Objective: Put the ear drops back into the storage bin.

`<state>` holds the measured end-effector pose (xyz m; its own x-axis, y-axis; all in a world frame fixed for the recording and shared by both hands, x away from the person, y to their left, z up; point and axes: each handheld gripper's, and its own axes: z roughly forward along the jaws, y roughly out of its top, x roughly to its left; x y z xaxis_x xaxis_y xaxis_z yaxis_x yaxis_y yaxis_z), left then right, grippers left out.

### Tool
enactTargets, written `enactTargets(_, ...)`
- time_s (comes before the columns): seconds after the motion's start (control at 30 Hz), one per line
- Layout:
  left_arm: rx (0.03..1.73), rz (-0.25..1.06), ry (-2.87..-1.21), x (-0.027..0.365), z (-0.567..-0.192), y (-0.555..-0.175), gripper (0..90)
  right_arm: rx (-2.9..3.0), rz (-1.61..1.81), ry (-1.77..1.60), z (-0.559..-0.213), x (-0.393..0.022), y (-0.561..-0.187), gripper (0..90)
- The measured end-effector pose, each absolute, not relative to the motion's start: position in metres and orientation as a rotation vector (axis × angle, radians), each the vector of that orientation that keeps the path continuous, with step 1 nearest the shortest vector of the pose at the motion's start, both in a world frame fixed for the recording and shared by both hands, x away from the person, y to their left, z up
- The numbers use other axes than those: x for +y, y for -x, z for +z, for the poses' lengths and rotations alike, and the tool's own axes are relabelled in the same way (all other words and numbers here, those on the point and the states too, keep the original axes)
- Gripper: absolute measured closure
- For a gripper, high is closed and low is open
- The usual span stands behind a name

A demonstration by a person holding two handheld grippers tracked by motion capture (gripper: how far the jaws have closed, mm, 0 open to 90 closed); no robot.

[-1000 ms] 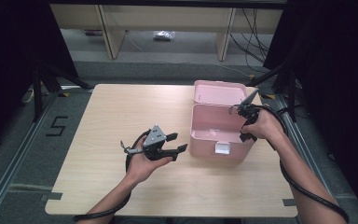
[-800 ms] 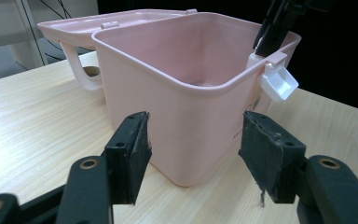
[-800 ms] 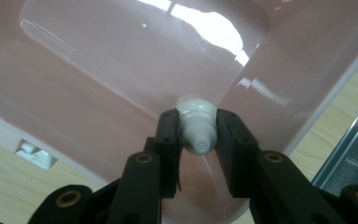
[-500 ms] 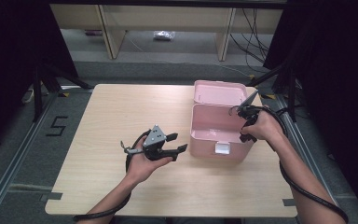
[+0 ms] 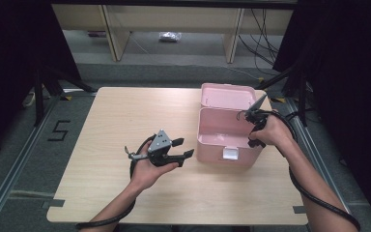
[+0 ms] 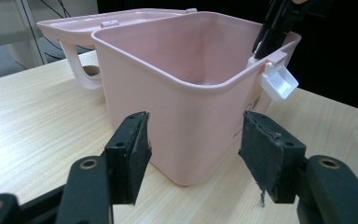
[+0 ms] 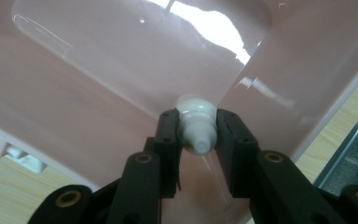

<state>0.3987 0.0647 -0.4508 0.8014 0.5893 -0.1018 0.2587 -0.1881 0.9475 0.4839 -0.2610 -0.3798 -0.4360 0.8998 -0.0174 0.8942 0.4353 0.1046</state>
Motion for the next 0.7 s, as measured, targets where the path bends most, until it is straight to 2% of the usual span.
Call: enactTargets(0.7,0.664,0.343,-1.784,0.0647,-0.4504,-0.3980,41.1,2.590,0.112,-1.661,-0.3861,-0.2601,-0.4829,71.6)
